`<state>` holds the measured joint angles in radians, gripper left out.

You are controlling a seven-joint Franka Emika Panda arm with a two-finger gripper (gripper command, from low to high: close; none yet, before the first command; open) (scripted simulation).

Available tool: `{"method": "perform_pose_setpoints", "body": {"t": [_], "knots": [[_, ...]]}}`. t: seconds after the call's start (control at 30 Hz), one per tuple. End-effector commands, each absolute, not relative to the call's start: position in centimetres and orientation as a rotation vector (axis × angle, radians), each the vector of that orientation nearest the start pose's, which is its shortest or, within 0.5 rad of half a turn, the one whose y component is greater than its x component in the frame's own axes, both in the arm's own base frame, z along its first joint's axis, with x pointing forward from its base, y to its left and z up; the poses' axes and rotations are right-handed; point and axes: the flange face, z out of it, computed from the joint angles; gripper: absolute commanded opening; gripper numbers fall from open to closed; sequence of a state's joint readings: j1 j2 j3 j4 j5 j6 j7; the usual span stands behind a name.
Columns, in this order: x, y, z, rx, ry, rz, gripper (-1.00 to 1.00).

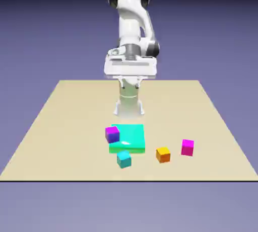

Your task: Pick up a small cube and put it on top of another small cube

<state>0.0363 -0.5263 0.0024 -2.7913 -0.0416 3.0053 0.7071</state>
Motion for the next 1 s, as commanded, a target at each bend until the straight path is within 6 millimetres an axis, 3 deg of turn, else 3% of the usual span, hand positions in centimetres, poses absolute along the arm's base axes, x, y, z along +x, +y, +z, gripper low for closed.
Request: {"method": "perform_pose_setpoints", "body": {"t": [0.0, 0.2, 0.37, 0.53, 0.67, 0.73, 0.9, 0.93, 0.97], "knots": [[40.3, 3.0, 43.5, -2.670, 0.749, -0.954, 0.00], [42.4, 9.7, 36.5, -3.065, 0.100, -0.674, 0.00], [42.4, 14.8, 30.1, -3.238, -0.538, -0.397, 0.00], [41.1, 19.1, 23.6, -3.239, -1.230, -0.089, 0.00], [39.5, 21.9, 18.4, -3.101, -1.792, 0.173, 0.00], [39.3, 22.2, 17.8, -3.075, -1.862, 0.207, 0.00], [40.0, 20.1, 11.3, -3.075, -1.862, 0.207, 0.00], [40.0, 20.1, 11.3, -3.075, -1.862, 0.207, -1.00], [40.0, 20.1, 11.3, -3.075, -1.862, 0.207, -1.00]]}}
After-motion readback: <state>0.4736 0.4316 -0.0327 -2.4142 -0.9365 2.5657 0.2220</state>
